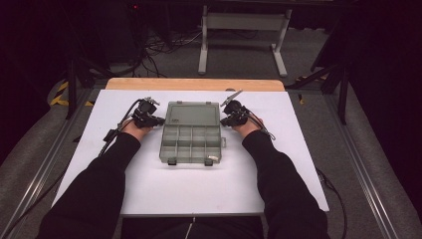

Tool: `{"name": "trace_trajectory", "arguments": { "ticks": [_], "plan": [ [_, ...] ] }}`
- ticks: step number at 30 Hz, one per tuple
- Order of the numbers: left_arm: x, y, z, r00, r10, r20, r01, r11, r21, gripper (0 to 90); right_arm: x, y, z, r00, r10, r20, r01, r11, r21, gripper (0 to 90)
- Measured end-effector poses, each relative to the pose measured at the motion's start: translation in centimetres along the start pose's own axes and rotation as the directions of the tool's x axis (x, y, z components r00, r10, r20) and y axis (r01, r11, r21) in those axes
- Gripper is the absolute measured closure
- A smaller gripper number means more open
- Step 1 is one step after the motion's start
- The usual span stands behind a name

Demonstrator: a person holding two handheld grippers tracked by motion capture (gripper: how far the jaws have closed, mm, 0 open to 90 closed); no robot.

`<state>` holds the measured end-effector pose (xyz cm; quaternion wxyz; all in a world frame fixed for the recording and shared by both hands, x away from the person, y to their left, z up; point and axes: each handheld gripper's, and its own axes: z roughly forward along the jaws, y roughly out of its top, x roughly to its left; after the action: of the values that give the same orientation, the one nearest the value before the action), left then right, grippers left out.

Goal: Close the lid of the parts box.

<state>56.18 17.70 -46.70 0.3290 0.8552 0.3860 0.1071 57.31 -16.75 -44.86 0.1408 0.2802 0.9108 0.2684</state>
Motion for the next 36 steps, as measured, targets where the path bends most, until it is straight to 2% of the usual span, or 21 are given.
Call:
{"name": "trace_trajectory", "arguments": {
  "ticks": [16, 36],
  "plan": [
    [0.04, 0.12, 0.06, 1.0, -0.008, 0.0, 0.008, 1.0, 0.005, 89.7, -0.03, 0.07, 0.08, 1.0, -0.009, 0.002, 0.009, 1.0, 0.0, 90.0],
    [-0.28, 0.42, 0.36, 0.9991, -0.01, -0.041, 0.009, 0.9999, -0.011, 89.7, -0.09, 0.38, 0.39, 0.9995, -0.013, 0.03, 0.014, 1.0, -0.019, 90.0]
  ]
}}
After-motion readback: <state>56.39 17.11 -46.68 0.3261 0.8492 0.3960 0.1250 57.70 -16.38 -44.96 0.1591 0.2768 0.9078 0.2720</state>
